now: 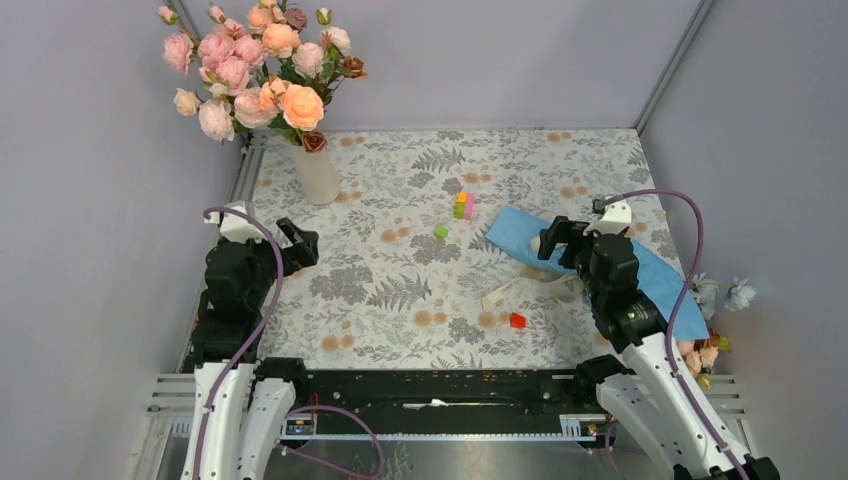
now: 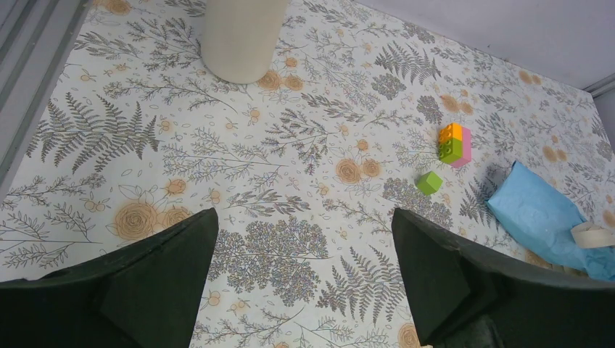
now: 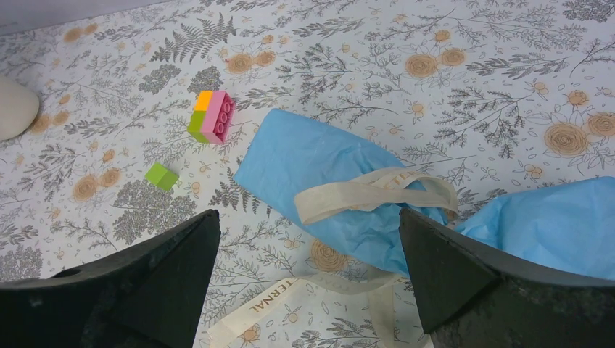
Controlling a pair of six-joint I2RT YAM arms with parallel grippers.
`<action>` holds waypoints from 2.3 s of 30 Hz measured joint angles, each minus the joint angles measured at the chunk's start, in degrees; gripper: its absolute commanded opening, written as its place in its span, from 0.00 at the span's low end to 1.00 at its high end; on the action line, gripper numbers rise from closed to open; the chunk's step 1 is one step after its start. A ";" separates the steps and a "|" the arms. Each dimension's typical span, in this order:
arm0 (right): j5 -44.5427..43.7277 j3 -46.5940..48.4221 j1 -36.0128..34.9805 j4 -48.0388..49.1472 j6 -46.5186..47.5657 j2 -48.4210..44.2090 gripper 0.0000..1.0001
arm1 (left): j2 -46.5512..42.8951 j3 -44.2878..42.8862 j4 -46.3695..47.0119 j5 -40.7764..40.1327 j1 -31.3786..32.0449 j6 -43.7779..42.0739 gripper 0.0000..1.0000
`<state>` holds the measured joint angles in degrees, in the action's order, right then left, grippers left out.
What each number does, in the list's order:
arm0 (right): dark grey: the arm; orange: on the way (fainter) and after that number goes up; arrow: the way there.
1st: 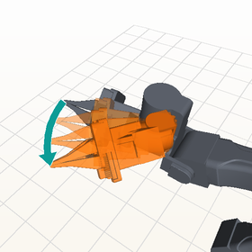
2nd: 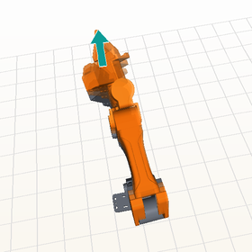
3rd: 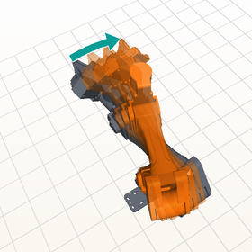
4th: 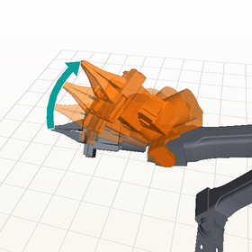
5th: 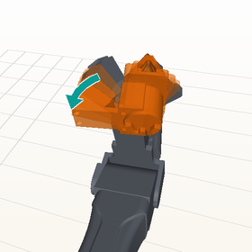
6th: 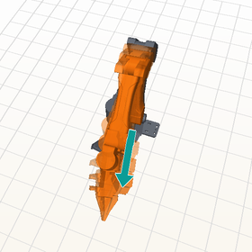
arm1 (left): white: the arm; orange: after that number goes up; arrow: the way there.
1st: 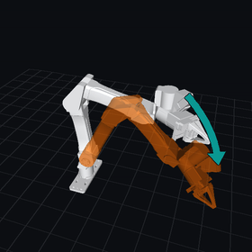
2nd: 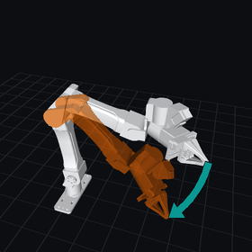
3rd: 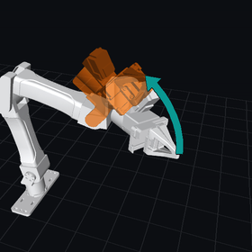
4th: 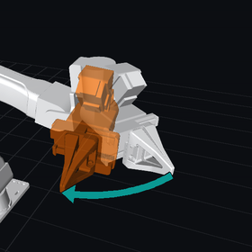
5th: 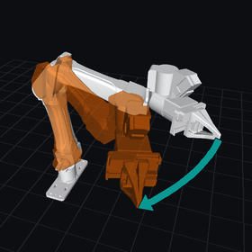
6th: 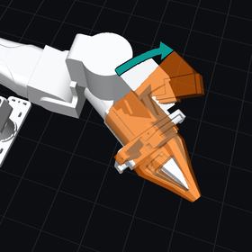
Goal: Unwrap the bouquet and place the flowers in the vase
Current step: Adjust the fake flower at the center of the board.
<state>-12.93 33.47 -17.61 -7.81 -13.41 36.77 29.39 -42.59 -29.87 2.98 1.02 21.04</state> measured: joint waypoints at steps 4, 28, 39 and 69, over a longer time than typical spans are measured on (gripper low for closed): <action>-0.15 0.00 0.00 0.00 0.02 -0.02 1.00 | -0.02 -0.02 0.00 -0.02 0.00 0.02 0.99; -15.15 0.00 0.00 -13.31 -27.56 3.93 1.00 | 1.49 -0.02 -0.52 -1.73 0.00 1.49 0.99; -19.96 -0.33 0.04 -24.50 -58.07 10.64 0.95 | 1.86 -0.02 -0.87 -1.75 0.00 1.49 0.99; -31.04 -4.17 0.04 -17.51 -90.88 26.14 0.89 | 3.72 -0.02 -0.96 -1.25 -0.02 1.49 0.99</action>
<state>-43.97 29.30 -17.56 -25.32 -104.29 62.92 33.10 -42.61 -30.83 1.74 0.99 22.52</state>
